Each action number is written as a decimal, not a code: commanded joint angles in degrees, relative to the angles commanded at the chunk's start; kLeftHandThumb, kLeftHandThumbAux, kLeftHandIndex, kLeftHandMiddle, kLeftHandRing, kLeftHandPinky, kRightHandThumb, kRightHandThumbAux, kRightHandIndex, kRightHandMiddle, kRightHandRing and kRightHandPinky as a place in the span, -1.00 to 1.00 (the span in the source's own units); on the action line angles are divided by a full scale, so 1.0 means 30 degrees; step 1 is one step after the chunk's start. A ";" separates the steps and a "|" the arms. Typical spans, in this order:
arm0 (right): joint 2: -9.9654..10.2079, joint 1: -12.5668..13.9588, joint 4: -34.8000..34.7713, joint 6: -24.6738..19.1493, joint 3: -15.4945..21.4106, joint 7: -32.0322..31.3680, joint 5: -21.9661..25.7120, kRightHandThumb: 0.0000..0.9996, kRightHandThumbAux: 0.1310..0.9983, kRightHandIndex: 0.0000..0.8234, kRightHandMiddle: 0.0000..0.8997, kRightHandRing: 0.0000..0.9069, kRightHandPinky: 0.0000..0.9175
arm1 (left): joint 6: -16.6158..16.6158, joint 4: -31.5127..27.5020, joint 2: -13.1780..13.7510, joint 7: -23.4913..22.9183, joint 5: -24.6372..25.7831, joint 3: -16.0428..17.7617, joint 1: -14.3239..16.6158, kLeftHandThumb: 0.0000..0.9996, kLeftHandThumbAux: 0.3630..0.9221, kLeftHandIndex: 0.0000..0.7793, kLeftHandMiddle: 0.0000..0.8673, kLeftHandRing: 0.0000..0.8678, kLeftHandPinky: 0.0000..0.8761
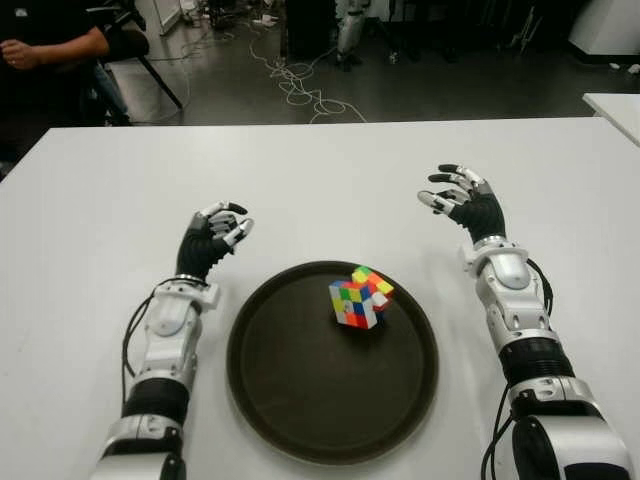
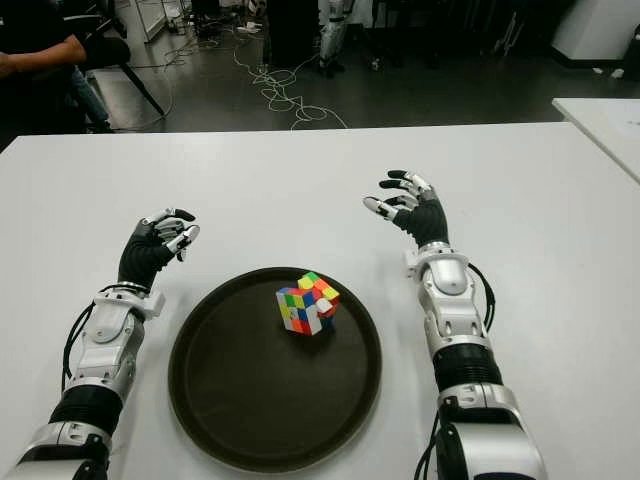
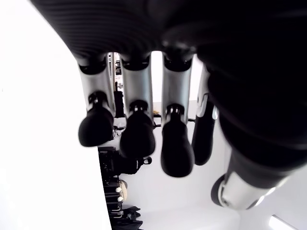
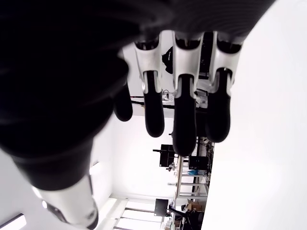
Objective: Pick up the Rubik's Cube and put it in the plate
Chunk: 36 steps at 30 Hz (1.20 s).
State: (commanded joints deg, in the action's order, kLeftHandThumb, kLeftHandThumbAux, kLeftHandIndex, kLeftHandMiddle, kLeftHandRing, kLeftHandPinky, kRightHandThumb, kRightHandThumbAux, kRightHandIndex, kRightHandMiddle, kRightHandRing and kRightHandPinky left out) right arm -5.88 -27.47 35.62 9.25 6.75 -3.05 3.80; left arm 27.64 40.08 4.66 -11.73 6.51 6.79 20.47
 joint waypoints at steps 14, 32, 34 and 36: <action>-0.0014 0.0011 -0.0062 0.0034 -0.0068 0.0201 -0.0358 -0.78 0.58 -0.28 -0.03 0.08 0.16 | -0.0056 0.0039 0.0036 -0.0047 -0.0025 -0.0033 0.0049 0.38 0.27 0.11 0.74 0.76 0.69; 0.0043 -0.0063 0.0094 0.0232 0.0105 -0.0079 -0.0199 -0.83 0.57 -0.27 -0.01 0.10 0.18 | 0.0414 0.0544 0.0021 -0.0077 -0.0020 0.0042 0.0239 0.38 0.27 0.11 0.74 0.75 0.69; 0.0045 -0.0064 0.0079 0.0208 0.0105 -0.0077 -0.0205 -0.86 0.58 -0.26 0.00 0.10 0.17 | 0.0471 0.0614 0.0032 -0.0042 -0.0052 0.0043 0.0254 0.38 0.27 0.11 0.74 0.75 0.69; 0.0040 -0.0066 0.0072 0.0195 0.0105 -0.0065 -0.0216 -0.87 0.58 -0.25 0.00 0.10 0.17 | 0.0526 0.0684 0.0042 -0.0051 -0.0059 0.0039 0.0285 0.38 0.27 0.11 0.74 0.76 0.69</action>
State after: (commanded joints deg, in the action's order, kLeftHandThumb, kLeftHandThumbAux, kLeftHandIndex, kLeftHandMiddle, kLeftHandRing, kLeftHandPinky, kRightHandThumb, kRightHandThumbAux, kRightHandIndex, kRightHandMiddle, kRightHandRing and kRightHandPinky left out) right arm -5.76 -27.67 35.83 9.84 7.06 -3.24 3.15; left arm 29.22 42.13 4.79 -11.88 6.33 6.90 21.33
